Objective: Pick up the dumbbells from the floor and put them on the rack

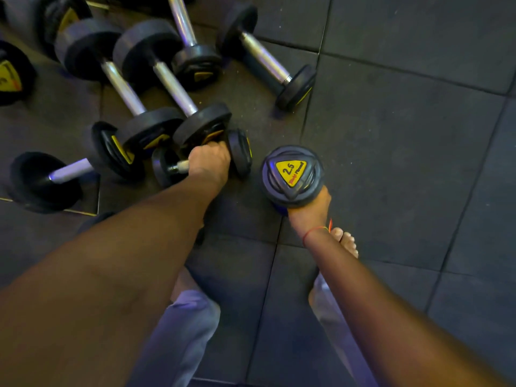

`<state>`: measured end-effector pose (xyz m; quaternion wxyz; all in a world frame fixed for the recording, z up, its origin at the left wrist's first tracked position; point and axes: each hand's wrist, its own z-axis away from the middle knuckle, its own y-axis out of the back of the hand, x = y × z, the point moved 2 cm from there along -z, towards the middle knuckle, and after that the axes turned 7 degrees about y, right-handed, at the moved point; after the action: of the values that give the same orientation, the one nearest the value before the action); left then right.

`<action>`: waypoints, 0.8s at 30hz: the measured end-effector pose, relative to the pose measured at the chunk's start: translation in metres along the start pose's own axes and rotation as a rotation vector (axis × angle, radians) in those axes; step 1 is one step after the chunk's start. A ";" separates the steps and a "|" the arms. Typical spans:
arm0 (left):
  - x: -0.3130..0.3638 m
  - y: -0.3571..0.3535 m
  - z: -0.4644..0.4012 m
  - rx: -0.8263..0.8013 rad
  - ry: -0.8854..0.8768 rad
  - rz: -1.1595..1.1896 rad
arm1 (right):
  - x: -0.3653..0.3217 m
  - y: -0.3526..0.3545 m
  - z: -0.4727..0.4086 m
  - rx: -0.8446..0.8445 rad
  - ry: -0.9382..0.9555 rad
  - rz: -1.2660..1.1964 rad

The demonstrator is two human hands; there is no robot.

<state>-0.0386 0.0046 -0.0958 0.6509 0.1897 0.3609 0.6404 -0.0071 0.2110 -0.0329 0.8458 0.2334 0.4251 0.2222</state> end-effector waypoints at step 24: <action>-0.164 0.233 0.313 0.508 0.276 1.490 | -0.303 0.159 0.178 -0.111 0.364 -0.056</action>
<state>0.0352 -0.0621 0.3159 -0.0617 0.4424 0.3514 0.8228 -0.0529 0.1265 0.3409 0.7723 0.1303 0.5645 0.2605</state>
